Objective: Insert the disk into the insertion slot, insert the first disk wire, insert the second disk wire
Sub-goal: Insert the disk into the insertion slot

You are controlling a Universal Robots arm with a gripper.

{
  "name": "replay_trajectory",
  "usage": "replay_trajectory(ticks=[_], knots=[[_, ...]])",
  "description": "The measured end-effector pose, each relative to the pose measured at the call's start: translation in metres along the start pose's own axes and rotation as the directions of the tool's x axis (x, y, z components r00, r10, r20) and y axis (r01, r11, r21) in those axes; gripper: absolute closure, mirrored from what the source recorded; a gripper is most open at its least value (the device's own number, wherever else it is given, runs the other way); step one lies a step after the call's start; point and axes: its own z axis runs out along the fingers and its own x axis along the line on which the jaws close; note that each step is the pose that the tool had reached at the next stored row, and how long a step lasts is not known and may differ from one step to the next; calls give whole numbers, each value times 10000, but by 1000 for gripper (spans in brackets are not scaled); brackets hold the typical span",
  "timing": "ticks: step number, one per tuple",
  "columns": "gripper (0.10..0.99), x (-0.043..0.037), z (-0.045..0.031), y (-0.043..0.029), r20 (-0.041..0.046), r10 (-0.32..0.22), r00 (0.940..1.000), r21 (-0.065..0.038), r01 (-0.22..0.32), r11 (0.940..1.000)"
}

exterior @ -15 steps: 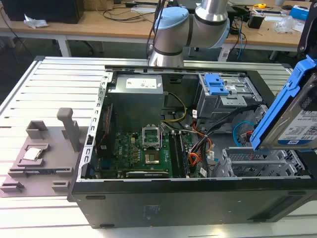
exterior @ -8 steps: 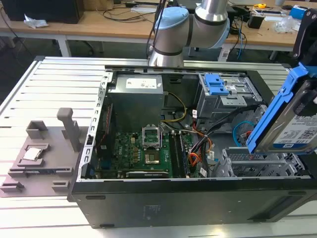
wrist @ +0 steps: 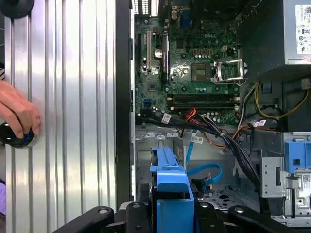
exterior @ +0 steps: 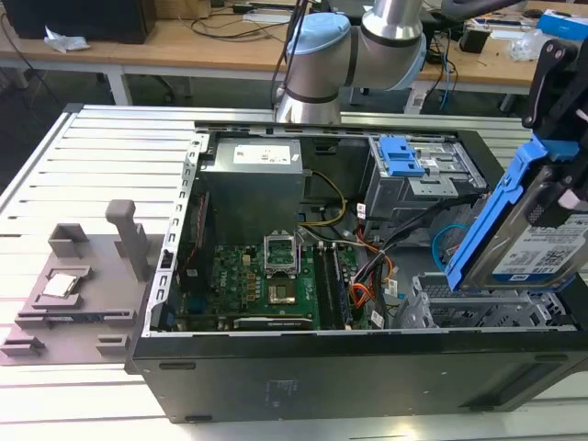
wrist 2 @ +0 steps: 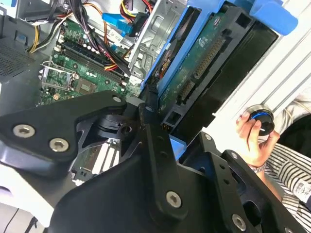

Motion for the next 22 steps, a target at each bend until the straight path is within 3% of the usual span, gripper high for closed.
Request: replay_trajectory(ticks=[5, 15, 22], knots=[[722, -62, 146, 19, -1, 0, 10000, 0, 0, 10000], [722, -148, 283, 51, 0, -1, 10000, 0, 1, 10000], [722, -151, 402, 53, 0, -1, 10000, 0, 1, 10000]])
